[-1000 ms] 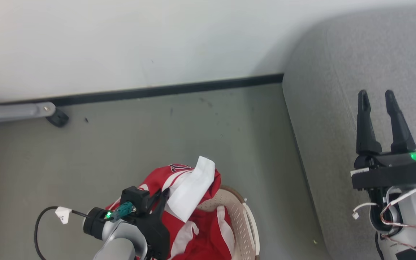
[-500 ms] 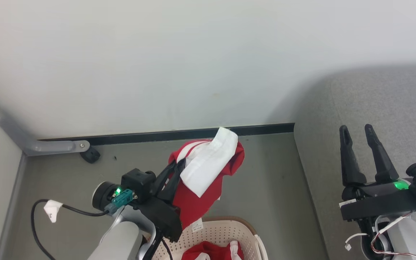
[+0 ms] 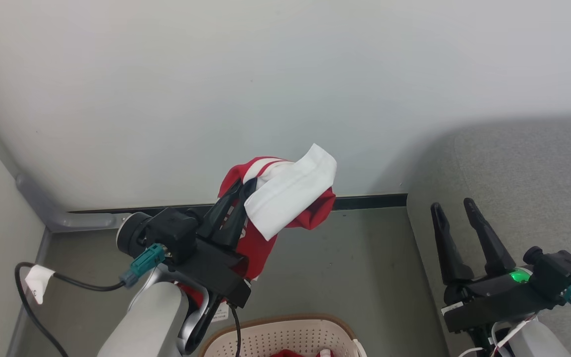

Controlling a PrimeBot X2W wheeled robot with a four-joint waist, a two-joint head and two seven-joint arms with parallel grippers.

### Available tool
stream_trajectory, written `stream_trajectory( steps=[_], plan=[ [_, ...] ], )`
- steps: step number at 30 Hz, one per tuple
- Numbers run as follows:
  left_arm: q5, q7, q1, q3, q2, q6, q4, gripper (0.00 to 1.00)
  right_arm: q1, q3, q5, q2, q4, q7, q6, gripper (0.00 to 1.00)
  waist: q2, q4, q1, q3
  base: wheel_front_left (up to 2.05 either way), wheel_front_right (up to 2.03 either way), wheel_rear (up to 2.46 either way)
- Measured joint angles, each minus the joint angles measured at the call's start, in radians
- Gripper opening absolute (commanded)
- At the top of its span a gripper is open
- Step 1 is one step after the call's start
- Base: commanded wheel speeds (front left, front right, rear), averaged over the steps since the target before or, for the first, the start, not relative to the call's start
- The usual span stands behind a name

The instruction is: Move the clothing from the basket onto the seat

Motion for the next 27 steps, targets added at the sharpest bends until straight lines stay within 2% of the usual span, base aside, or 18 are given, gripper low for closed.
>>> stream_trajectory(
  steps=[15, 27],
  plan=[
    [-0.005, 0.036, 0.019, -0.003, 0.005, 0.012, -0.129, 0.0, -0.013, 0.164, 0.027, -0.036, -0.009, 0.0, 0.0, 1.0, 0.0001, 0.003, 0.0001, 0.015, 0.0, 0.0, 0.0],
    [-0.005, 0.082, 0.019, -0.042, -0.008, 0.016, -0.19, 0.0, -0.167, 0.244, 0.049, -0.012, 0.082, 0.0, 0.0, 1.0, 0.0002, 0.035, 0.0002, 0.038, 0.0, 0.0, 0.0]
  ],
)
